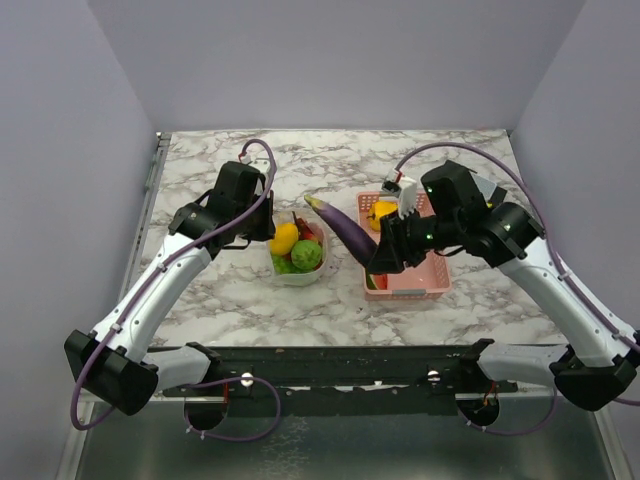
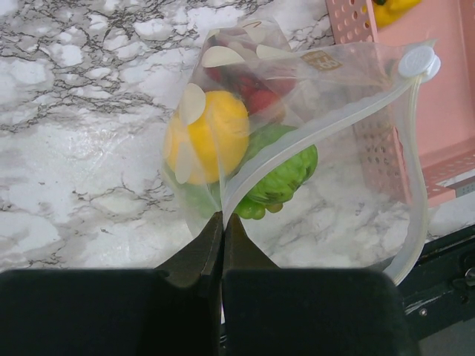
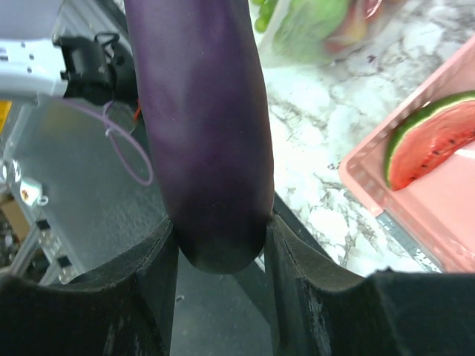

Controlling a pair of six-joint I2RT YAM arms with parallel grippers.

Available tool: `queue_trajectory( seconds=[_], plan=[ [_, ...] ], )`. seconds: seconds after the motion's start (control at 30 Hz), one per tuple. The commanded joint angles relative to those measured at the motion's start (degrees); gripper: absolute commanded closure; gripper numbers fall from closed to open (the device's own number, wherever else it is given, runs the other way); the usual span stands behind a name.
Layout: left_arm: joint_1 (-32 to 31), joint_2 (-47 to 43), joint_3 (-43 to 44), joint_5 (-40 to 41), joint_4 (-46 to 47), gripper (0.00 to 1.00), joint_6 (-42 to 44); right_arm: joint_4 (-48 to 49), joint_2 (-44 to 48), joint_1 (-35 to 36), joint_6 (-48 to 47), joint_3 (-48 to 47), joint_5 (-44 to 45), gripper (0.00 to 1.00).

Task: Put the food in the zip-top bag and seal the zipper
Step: Place the fake vegetable in the zipper food storage bag.

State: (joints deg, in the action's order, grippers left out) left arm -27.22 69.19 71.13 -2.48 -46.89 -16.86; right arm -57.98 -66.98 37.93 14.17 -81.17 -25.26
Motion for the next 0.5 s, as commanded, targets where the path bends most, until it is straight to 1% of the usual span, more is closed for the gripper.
queue_trajectory(
  seconds=[0.0, 0.17, 0.47],
  plan=[
    [0.15, 0.02, 2.32, 0.91, -0.64, 1.00, 0.47, -7.10, -3.45, 3.87, -0.80, -2.51, -2.39, 0.99],
    [0.12, -0.35, 2.61, 0.45, -0.99, 1.00, 0.60, -10.93, -7.69, 7.34, 1.08, -4.06, 1.93, 0.99],
    [0.15, -1.30, 1.93, -1.11, -0.94, 1.00, 1.42, -15.97, -14.03, 9.16, 3.56, -7.12, 3.34, 0.99]
  ],
)
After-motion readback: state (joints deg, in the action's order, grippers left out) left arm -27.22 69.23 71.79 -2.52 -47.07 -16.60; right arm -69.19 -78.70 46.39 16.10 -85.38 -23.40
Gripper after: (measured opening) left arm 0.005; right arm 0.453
